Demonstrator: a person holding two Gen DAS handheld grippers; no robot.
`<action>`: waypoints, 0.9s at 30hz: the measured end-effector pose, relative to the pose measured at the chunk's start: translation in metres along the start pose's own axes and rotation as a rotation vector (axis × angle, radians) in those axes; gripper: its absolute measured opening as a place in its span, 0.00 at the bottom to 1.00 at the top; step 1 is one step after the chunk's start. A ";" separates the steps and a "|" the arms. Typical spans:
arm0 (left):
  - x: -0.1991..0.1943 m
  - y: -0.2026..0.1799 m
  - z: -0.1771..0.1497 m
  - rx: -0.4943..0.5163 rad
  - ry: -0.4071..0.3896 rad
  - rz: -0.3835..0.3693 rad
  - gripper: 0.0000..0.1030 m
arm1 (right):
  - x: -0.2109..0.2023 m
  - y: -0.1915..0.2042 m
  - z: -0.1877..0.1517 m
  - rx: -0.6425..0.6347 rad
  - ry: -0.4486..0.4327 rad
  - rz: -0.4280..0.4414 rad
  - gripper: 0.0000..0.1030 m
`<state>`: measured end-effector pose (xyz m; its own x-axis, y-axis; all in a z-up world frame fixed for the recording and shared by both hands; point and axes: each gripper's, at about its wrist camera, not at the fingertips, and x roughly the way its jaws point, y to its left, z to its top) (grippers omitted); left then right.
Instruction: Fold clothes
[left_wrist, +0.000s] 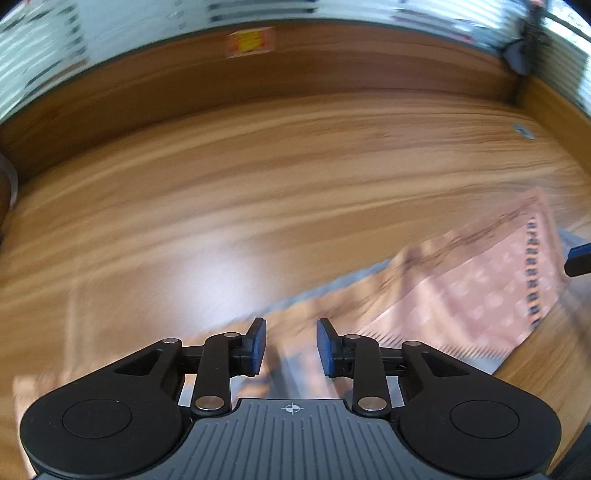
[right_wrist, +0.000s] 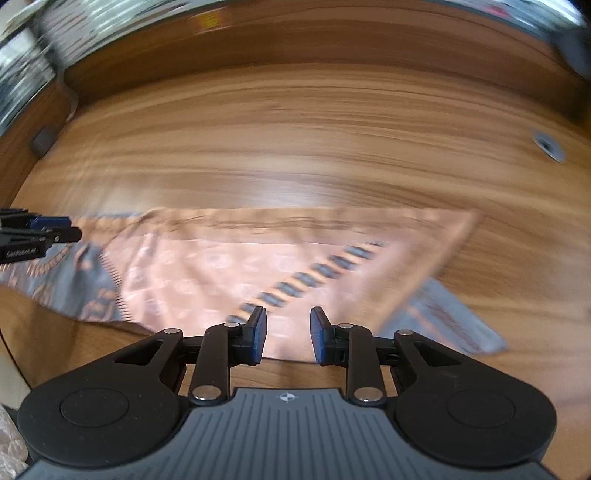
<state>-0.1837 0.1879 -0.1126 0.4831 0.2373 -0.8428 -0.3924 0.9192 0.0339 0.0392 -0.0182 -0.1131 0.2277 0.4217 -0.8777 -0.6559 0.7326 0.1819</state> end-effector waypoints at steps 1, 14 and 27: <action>-0.002 0.007 -0.004 -0.012 0.006 0.017 0.31 | 0.005 0.009 0.002 -0.026 0.007 0.008 0.28; 0.004 0.050 0.004 0.089 0.022 -0.058 0.31 | 0.037 0.065 0.014 -0.095 0.052 -0.002 0.28; 0.021 0.028 0.034 0.362 0.050 -0.281 0.22 | 0.048 0.078 0.010 -0.041 0.047 -0.076 0.29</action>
<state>-0.1580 0.2297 -0.1110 0.4895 -0.0441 -0.8709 0.0510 0.9985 -0.0218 0.0061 0.0644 -0.1367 0.2443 0.3392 -0.9084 -0.6672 0.7386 0.0964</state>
